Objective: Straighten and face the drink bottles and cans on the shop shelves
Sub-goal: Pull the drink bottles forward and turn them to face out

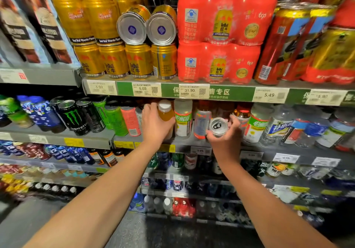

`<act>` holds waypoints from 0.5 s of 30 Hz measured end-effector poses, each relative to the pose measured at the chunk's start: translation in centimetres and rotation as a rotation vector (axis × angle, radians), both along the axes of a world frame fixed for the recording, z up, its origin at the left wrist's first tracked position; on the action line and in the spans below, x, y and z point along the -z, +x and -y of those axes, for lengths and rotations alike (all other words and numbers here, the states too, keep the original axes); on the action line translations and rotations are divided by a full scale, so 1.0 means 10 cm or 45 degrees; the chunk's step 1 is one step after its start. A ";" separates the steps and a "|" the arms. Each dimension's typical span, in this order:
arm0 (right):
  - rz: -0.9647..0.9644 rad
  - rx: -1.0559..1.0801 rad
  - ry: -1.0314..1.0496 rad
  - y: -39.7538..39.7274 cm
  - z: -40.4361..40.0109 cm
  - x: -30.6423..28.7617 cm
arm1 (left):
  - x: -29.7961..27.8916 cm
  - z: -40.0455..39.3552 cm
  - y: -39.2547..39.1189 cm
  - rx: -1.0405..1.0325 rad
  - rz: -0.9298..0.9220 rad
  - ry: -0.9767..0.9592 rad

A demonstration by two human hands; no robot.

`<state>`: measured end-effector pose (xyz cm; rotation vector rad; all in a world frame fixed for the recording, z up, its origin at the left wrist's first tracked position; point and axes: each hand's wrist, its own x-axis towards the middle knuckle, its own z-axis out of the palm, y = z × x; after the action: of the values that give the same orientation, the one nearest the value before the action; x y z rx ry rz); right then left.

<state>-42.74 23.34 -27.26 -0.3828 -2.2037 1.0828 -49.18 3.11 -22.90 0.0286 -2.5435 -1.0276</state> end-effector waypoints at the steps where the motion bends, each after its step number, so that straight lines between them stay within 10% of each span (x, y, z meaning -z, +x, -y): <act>1: 0.029 0.011 0.032 0.01 -0.01 0.00 | 0.03 0.01 0.05 0.030 -0.015 0.061; 15: -0.222 0.176 -0.429 0.34 0.56 -0.15 | 0.35 0.43 0.30 0.071 0.105 0.540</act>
<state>-39.30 17.76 -25.73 -0.5556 -1.8164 1.3586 -46.22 -1.14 -26.41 0.1196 -2.3598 -1.5994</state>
